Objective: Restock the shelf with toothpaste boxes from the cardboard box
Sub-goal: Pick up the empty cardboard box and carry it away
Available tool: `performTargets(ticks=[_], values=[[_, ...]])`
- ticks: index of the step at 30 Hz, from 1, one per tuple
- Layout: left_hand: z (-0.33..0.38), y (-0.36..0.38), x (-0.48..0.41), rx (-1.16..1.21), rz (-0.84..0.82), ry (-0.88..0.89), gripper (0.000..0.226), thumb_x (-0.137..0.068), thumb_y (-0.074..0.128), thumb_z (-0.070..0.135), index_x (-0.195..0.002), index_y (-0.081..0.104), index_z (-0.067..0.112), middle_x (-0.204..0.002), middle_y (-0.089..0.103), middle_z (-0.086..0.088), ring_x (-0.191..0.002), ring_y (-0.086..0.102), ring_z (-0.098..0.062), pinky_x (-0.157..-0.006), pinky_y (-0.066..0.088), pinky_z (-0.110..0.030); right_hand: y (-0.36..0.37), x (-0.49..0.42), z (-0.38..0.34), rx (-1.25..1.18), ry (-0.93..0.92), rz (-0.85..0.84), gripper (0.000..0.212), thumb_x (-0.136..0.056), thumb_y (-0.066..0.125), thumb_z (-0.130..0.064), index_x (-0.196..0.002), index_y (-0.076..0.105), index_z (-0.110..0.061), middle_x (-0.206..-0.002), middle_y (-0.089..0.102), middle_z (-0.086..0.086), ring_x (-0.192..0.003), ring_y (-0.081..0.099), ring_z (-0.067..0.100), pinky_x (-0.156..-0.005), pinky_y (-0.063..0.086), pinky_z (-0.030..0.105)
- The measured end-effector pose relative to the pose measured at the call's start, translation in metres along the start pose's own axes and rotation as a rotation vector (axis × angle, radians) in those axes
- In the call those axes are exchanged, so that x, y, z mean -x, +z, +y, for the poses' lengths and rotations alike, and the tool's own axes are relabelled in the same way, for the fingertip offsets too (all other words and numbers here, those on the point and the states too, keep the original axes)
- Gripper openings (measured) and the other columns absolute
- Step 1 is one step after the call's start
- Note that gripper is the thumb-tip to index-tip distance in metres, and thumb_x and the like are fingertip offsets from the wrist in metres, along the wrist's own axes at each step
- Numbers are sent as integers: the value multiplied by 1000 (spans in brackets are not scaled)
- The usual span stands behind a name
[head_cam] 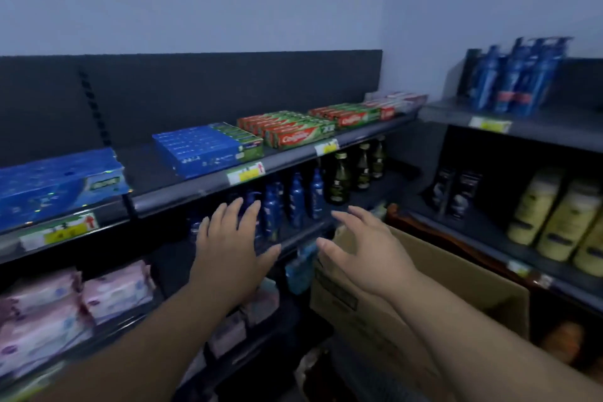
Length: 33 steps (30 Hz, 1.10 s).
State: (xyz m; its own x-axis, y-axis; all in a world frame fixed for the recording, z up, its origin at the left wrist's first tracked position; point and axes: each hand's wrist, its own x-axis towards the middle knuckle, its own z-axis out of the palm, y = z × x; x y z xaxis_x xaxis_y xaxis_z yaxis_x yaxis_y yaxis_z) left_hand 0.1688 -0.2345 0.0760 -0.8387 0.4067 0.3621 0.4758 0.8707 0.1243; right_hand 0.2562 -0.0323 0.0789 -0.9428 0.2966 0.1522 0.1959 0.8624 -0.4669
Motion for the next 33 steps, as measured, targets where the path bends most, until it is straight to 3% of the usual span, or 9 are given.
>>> performTargets(ticks=[12, 25, 33], values=[[113, 72, 20, 131, -206, 175, 82, -86, 41, 69, -152, 13, 29, -159, 12, 1, -146, 11, -20, -119, 13, -42, -23, 97, 135, -2, 357, 93, 69, -86, 42, -72, -147, 32, -40, -158, 23, -9, -144, 24, 17, -116, 30, 40], [117, 181, -76, 212, -413, 268, 78, -88, 45, 62, -150, 16, 26, -158, 13, -1, -145, 11, -20, -118, 14, -42, 39, 60, 203, 82, 764, 129, 69, -88, 38, -72, -147, 34, -36, -157, 27, -3, -143, 26, 19, -116, 27, 41], [123, 245, -119, 203, -504, 366, 73, -92, 44, 56, -151, 15, 25, -160, 8, -4, -147, 7, -22, -119, 11, -43, 67, 37, 224, 139, 953, 132, 65, -89, 38, -70, -147, 31, -40, -159, 20, -5, -147, 14, 19, -119, 14, 50]])
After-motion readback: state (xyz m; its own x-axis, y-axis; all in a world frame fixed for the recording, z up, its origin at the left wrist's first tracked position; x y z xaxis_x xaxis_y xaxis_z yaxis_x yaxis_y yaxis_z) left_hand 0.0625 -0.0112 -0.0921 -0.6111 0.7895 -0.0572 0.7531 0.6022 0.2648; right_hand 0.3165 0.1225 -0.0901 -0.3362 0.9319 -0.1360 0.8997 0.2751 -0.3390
